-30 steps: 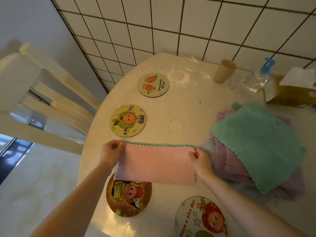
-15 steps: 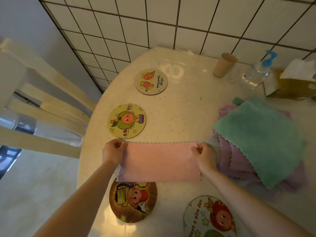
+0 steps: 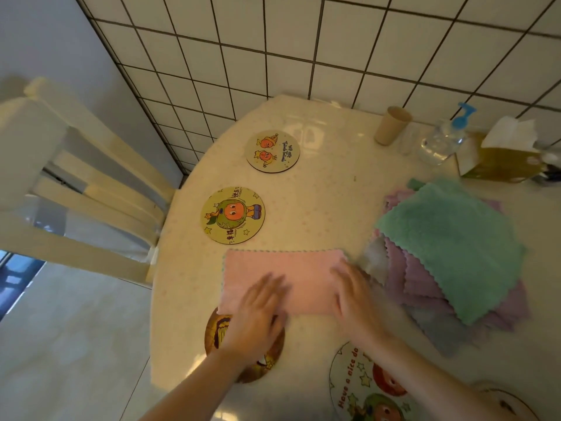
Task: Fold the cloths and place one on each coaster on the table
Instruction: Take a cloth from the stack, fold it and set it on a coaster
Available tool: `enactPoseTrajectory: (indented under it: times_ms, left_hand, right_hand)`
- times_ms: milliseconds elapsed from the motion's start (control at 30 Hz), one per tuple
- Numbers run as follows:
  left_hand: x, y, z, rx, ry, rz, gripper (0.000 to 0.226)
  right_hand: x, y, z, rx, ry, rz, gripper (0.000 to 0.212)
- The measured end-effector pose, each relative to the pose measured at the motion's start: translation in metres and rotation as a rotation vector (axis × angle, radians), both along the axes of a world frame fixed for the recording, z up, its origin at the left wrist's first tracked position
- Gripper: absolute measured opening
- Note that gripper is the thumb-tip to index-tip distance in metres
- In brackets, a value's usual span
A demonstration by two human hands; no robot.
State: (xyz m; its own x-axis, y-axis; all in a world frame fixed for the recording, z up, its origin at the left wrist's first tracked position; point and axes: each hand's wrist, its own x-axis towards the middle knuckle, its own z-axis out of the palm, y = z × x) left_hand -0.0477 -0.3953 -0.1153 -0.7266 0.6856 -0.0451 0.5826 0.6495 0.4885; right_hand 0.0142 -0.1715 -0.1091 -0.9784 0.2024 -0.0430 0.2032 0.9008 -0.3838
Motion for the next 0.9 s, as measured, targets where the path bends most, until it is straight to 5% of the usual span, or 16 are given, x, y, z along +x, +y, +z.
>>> enactPoseTrajectory:
  times_ms: [167,533,800,900]
  left_hand:
    - [0.027,-0.001,-0.023,-0.259,0.047,-0.164,0.057]
    - [0.038,-0.061,-0.022,-0.382,0.018,0.110,0.056]
    - [0.038,-0.042,-0.009,-0.441,-0.014,0.171,0.061]
    - [0.038,-0.037,-0.005,-0.459,-0.007,0.202,0.064]
  right_hand:
    - [0.026,-0.025,-0.016,0.243,0.002,0.376,0.056]
    - [0.042,-0.003,-0.013,0.328,-0.216,0.465,0.093]
    - [0.021,-0.002,-0.009,0.340,-0.281,0.481,0.090]
    - [0.010,-0.006,-0.004,0.349,-0.243,0.486,0.072]
